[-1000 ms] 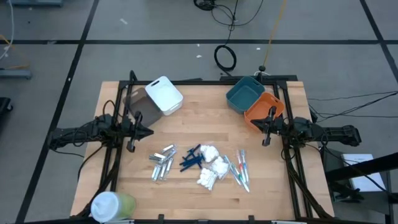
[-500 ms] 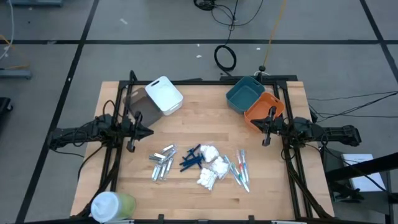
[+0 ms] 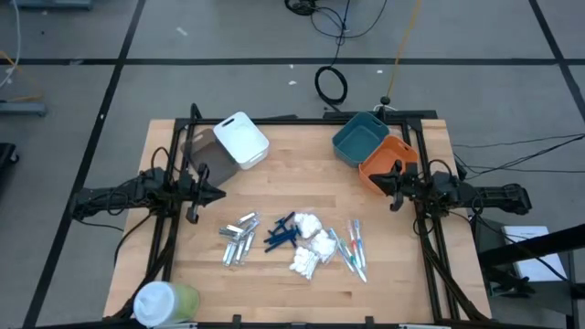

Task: Pick & Place Travel size toiletries
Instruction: Put the right blue toothbrush into the orange bin

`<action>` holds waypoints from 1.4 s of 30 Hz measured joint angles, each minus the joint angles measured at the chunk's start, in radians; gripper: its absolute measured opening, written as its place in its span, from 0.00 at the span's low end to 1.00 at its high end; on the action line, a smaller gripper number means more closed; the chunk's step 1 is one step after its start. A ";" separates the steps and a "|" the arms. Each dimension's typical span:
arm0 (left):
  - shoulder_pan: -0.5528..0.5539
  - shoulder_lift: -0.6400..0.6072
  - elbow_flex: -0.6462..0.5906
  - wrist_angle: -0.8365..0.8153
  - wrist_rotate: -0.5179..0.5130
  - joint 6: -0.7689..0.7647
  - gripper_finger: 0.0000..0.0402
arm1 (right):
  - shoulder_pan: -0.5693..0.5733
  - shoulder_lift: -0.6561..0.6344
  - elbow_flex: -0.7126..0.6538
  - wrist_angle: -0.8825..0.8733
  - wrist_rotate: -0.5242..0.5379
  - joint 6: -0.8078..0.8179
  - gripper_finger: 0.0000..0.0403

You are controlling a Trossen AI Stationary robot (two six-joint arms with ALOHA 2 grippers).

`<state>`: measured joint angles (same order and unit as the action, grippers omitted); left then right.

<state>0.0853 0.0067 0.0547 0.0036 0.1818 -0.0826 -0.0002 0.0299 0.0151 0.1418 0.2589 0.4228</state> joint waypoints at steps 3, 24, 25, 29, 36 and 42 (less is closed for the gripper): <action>0.000 0.000 0.000 0.000 0.000 0.000 0.04 | 0.000 0.000 0.000 0.012 0.002 -0.008 0.00; 0.000 0.000 0.000 0.000 0.000 0.000 0.04 | 0.307 0.605 0.329 0.414 -0.211 -0.218 0.48; 0.000 0.000 0.000 0.000 0.000 0.000 0.04 | 0.332 0.663 0.386 0.305 -0.155 -0.220 0.50; 0.000 0.000 0.000 0.000 0.000 0.000 0.04 | 0.410 0.879 0.631 -0.176 0.089 -0.090 0.52; 0.000 0.000 0.000 0.000 0.000 0.000 0.04 | 0.460 1.161 0.812 -0.549 0.105 0.428 0.49; 0.000 0.000 0.000 0.000 0.000 0.000 0.04 | 0.490 1.303 0.811 -0.682 -0.014 0.769 0.48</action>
<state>0.0853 0.0067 0.0547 0.0036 0.1818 -0.0827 0.4898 1.3330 0.8265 -0.5405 0.2448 1.1917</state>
